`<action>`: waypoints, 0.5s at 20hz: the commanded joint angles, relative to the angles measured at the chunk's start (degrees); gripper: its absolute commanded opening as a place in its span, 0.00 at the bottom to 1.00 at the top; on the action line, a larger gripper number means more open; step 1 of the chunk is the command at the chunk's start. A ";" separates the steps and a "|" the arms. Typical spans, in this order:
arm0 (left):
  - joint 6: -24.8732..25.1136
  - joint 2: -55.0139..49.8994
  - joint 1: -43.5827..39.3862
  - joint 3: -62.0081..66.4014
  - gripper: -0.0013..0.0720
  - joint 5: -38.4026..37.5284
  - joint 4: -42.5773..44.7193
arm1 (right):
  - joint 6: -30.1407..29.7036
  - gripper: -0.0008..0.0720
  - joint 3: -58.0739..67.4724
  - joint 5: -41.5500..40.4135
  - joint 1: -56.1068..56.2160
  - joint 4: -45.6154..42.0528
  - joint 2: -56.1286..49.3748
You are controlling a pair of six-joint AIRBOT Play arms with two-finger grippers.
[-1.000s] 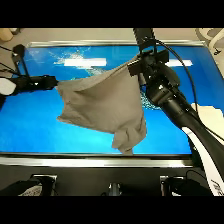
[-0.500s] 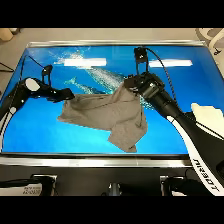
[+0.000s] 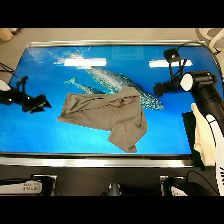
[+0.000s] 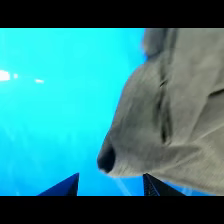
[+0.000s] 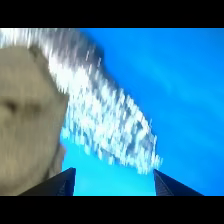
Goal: Fold the shirts.
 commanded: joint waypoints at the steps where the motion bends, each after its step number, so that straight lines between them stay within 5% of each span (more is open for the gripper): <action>1: 3.69 -0.20 1.81 -7.58 0.66 -0.79 -0.13 | -13.53 0.68 -2.89 12.37 -2.82 8.07 0.72; 10: 6.69 -1.60 -0.74 -12.50 0.66 8.57 -7.98 | -13.88 0.69 -6.99 12.33 -2.82 9.94 0.72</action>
